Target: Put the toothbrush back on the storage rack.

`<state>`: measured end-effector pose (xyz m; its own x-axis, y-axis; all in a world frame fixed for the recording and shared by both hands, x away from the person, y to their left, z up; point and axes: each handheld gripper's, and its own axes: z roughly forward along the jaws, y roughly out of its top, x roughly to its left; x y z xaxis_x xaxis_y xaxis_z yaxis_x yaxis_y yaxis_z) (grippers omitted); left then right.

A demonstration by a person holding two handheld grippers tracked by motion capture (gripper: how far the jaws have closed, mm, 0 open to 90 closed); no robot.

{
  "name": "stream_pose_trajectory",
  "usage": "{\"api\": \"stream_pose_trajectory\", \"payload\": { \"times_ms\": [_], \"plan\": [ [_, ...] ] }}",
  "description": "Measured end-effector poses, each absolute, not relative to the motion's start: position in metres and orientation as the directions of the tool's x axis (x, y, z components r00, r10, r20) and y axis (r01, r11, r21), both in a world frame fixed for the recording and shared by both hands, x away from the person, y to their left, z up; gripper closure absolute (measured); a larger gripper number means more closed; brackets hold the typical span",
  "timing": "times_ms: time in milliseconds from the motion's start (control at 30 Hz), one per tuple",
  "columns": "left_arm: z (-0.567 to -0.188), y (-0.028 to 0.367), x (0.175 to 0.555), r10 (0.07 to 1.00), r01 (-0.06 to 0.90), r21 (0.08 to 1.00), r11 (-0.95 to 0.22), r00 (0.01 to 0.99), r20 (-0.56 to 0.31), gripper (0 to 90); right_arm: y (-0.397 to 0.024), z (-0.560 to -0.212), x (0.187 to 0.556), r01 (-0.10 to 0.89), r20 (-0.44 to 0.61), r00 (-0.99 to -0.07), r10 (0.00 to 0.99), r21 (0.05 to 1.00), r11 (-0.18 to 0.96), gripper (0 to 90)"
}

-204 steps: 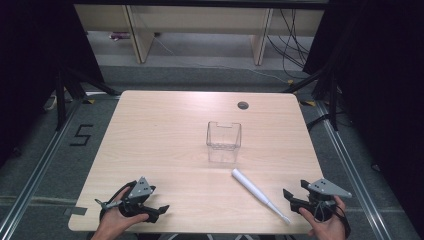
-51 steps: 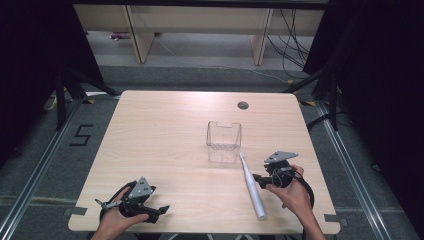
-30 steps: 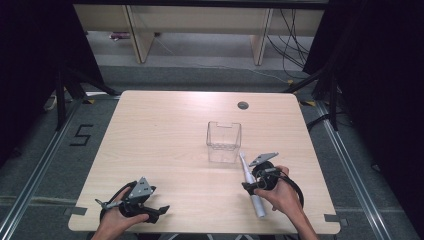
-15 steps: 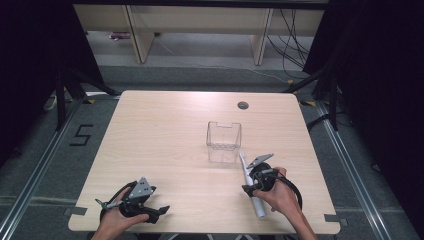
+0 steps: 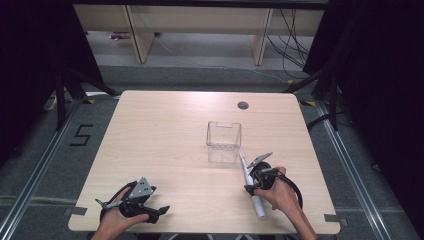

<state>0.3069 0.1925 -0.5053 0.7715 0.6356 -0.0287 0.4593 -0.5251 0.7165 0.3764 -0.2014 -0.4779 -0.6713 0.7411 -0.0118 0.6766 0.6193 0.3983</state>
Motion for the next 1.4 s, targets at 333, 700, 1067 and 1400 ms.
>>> {"api": "stream_pose_trajectory", "payload": {
  "times_ms": [333, 700, 1067, 1400],
  "plan": [
    [-0.505, 0.192, 0.307, 0.636, 0.459, 0.719, -0.522, 0.771, -0.030, 17.7, -0.205, -0.478, 0.381, 0.697, -0.002, -0.669, 0.744, 0.348, 0.627, 52.9],
    [-0.505, 0.192, 0.307, 0.634, 0.458, 0.717, -0.526, 0.773, -0.029, 17.7, -0.216, -0.476, 0.388, 0.731, 0.014, -0.651, 0.759, 0.279, 0.623, 60.4],
    [-0.505, 0.192, 0.307, 0.634, 0.458, 0.717, -0.526, 0.773, -0.030, 17.7, -0.222, -0.475, 0.400, 0.705, -0.033, -0.687, 0.726, 0.213, 0.676, 65.0],
    [-0.506, 0.192, 0.307, 0.636, 0.459, 0.719, -0.521, 0.771, -0.031, 17.7, -0.222, -0.474, 0.404, 0.694, -0.045, -0.703, 0.709, 0.174, 0.699, 66.1]
  ]
}}
